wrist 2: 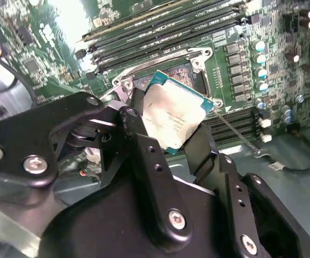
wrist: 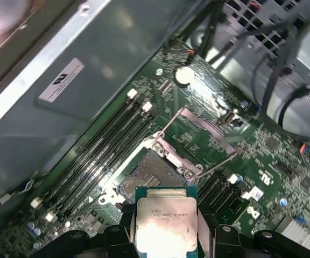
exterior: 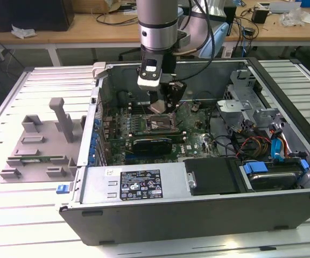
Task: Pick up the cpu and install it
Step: 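Place the cpu into insertion slot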
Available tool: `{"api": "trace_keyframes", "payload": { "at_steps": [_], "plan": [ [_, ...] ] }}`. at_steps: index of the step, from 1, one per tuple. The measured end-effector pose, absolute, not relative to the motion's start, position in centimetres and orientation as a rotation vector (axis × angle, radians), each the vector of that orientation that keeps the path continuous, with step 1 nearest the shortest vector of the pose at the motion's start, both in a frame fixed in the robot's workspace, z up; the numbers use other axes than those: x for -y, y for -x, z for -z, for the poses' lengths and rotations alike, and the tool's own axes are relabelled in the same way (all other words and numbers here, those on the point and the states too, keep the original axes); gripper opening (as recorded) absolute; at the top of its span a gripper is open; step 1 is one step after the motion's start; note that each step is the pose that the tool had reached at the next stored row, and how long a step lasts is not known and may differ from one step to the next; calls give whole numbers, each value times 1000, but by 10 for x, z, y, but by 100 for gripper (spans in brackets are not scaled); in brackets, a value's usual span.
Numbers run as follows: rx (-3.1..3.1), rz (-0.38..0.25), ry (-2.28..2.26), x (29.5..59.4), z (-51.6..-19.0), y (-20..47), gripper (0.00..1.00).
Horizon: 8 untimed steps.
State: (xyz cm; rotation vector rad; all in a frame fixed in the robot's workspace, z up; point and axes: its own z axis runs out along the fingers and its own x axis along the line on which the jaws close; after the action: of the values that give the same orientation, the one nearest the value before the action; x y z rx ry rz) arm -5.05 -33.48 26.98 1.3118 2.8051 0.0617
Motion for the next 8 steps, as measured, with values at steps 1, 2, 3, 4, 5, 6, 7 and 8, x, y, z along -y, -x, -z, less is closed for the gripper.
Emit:
{"api": "trace_keyframes", "payload": {
  "at_steps": [1, 2, 3, 4, 5, 6, 7, 8],
  "plan": [
    [-2785, -61, -1352, 335, -270, 50, 54],
    [-2772, -60, -1377, 335, -270, 50, 54],
    [-2758, -59, -1405, 335, -269, 50, 54],
    [-2747, -59, -1427, 335, -269, 50, 54],
    [-2734, -58, -1450, 335, -269, 50, 54],
    [-2721, -58, -1475, 335, -269, 50, 54],
    [-2707, -57, -1498, 335, -269, 50, 54],
    [-2690, -56, -1528, 335, -269, 50, 54]
  ]
}}
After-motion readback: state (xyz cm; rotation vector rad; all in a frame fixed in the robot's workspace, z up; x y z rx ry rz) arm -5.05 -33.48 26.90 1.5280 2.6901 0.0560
